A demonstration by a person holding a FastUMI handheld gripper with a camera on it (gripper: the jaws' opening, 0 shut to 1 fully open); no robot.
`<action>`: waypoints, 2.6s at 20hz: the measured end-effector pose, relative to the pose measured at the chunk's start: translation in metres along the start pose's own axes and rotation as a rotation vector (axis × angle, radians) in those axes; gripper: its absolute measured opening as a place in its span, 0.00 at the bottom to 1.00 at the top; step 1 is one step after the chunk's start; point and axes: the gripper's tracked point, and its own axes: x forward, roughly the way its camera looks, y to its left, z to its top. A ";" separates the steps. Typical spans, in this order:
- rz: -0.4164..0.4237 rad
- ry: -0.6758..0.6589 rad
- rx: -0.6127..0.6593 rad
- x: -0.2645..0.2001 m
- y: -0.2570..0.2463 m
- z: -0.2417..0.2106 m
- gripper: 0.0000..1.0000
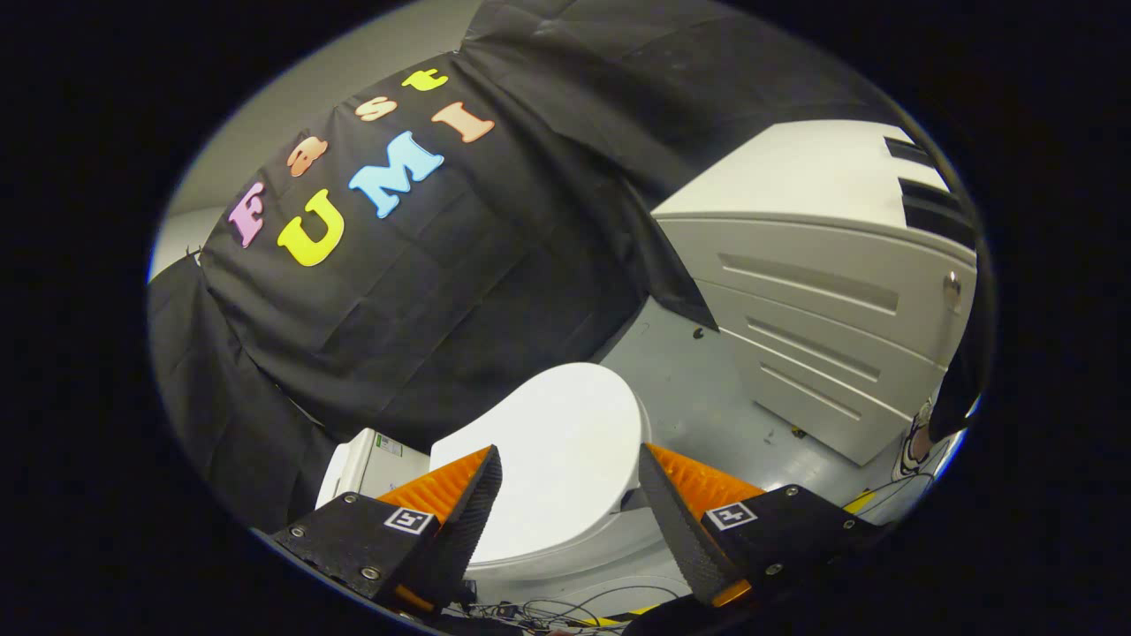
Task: Open the toilet lid.
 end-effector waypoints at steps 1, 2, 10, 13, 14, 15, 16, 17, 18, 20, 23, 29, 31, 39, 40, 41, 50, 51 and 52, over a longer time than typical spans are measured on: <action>-0.005 0.011 0.026 0.004 -0.005 -0.008 0.96; -0.015 0.022 0.050 0.007 -0.011 -0.017 0.96; -0.078 0.118 0.142 0.041 -0.041 -0.071 0.95; -0.087 0.131 0.188 0.046 -0.050 -0.069 0.95; -0.101 0.133 0.201 0.048 -0.056 -0.069 0.94; -0.113 0.135 0.215 0.050 -0.061 -0.069 0.94; -0.121 0.138 0.233 0.052 -0.064 -0.069 0.94; -0.124 0.138 0.254 0.055 -0.067 -0.072 0.94; -0.124 0.140 0.274 0.058 -0.069 -0.073 0.94; -0.129 0.147 0.303 0.063 -0.075 -0.076 0.93; -0.111 0.156 0.359 0.075 -0.076 -0.079 0.93; -0.048 0.145 0.539 0.093 -0.083 -0.083 0.71; -0.021 0.135 0.570 0.097 -0.079 -0.083 0.58; -0.017 0.123 0.572 0.098 -0.084 -0.079 0.20; -0.011 0.120 0.577 0.098 -0.085 -0.078 0.17; -0.003 0.113 0.586 0.098 -0.084 -0.077 0.16; -0.014 0.093 0.471 0.092 -0.077 -0.068 0.00; -0.021 0.097 0.444 0.091 -0.074 -0.068 0.00; -0.027 0.097 0.411 0.089 -0.072 -0.064 0.00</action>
